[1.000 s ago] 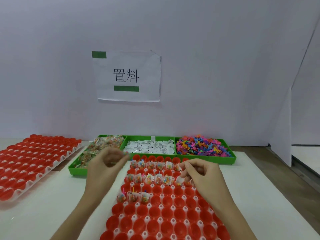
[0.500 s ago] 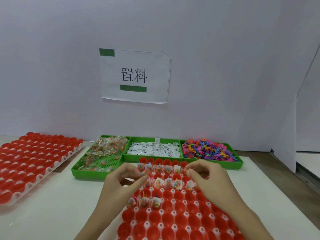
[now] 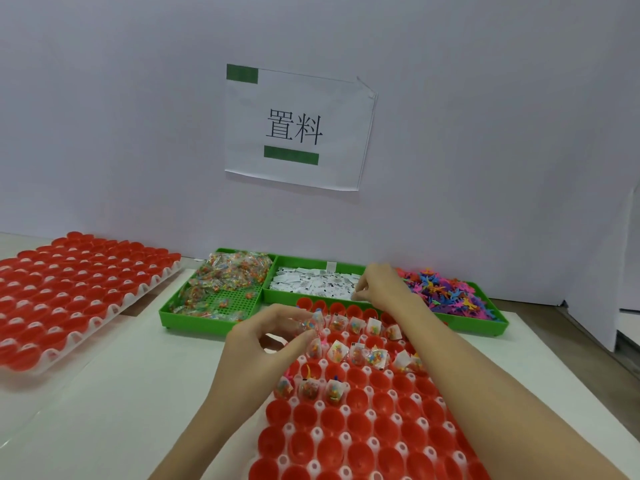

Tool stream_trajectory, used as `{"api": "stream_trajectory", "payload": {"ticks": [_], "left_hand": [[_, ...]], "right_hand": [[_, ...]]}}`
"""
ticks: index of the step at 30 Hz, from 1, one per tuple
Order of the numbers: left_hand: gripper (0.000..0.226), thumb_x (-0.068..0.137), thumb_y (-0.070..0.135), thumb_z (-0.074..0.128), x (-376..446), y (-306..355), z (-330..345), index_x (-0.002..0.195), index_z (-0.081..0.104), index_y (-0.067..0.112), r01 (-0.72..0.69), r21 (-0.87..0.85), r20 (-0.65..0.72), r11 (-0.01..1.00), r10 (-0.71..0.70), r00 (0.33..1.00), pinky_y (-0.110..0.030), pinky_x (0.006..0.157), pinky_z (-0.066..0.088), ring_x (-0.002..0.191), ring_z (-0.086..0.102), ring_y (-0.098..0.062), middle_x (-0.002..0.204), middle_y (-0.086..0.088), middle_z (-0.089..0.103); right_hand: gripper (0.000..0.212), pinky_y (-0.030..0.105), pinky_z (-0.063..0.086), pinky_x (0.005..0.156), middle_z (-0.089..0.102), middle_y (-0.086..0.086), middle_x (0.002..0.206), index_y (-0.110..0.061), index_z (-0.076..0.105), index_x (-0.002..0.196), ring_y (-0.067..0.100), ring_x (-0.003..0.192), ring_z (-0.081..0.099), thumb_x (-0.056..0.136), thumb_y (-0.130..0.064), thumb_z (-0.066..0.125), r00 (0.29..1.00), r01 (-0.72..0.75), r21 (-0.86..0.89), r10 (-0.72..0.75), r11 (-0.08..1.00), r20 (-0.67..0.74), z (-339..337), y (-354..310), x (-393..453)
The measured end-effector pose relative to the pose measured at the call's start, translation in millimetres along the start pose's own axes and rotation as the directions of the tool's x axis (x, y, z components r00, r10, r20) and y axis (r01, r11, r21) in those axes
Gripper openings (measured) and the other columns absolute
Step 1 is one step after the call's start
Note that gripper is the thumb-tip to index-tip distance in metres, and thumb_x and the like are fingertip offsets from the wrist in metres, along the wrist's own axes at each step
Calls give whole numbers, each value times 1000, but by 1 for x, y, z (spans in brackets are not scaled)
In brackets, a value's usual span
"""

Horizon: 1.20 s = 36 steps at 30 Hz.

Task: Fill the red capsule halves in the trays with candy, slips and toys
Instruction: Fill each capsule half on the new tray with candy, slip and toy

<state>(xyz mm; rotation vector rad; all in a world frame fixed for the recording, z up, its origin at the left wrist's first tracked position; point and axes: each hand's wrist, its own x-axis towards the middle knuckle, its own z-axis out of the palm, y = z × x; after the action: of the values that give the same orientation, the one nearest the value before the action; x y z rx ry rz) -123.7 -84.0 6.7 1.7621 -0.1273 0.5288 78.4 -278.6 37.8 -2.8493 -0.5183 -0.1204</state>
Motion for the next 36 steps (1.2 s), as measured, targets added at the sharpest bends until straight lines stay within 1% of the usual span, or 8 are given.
{"api": "stream_trajectory", "payload": {"ticks": [9,13,16,20,24,29,33,36], "left_hand": [[21,83,25,85,1,0,0,97,78,39,61,36,13,997,-61,998,-44,77,61,83,73,-13,86,5,77],[21,85,24,83,-2,3,1,97,78,40,77,44,42,996,-79,996,-43,77,61,80,71,-12,87,4,77],[21,87,22,81,-3,8,2,99,79,38,71,22,57,997,-73,996,-39,79,60,81,72,-15,87,0,76],[18,85,23,82,-6,18,4,98,80,34,36,2,18,999,-36,999,-28,77,59,85,72,-15,87,0,77],[13,80,19,86,-12,26,10,88,77,24,16,-27,-29,1000,-17,999,-16,71,54,82,72,-8,87,4,77],[15,80,15,85,-21,36,16,92,76,17,85,-160,29,983,-82,996,-20,72,57,81,75,-16,83,-3,79],[17,83,11,82,-28,43,22,98,74,12,104,-235,124,966,-77,989,-22,71,59,80,78,-25,82,-12,79],[17,80,11,83,-33,47,29,96,75,13,172,-272,224,947,-111,968,-26,74,61,81,78,-31,86,-14,79]], "right_hand": [[9,28,61,78,78,9,97,-2,79,90,17,81,73,91,-6,71,999,48,-65,-49,997,-6,7,9,7],[16,36,61,74,75,14,87,2,74,87,23,75,70,94,-6,61,993,45,-50,-50,998,-105,5,10,0],[13,34,58,75,70,6,84,-4,69,91,18,75,64,96,-12,61,958,46,85,-20,995,-288,-7,10,-12],[9,8,45,64,68,-6,81,-11,72,94,4,73,63,95,-16,66,948,81,382,48,920,-315,-28,-8,-51],[8,16,56,73,76,-7,84,-18,76,93,6,80,71,92,-25,72,956,140,630,62,764,-288,-47,-27,-112],[5,13,52,69,76,-5,80,-22,76,85,6,74,70,90,-21,75,968,199,753,-4,628,-252,-56,-32,-187],[7,18,56,73,76,-2,82,-25,75,84,11,77,73,91,-21,74,980,191,779,-67,597,-190,-46,-27,-217],[7,25,58,74,75,-2,81,-26,76,84,13,78,72,90,-22,75,979,170,751,-23,638,-202,-32,-24,-221]]}}
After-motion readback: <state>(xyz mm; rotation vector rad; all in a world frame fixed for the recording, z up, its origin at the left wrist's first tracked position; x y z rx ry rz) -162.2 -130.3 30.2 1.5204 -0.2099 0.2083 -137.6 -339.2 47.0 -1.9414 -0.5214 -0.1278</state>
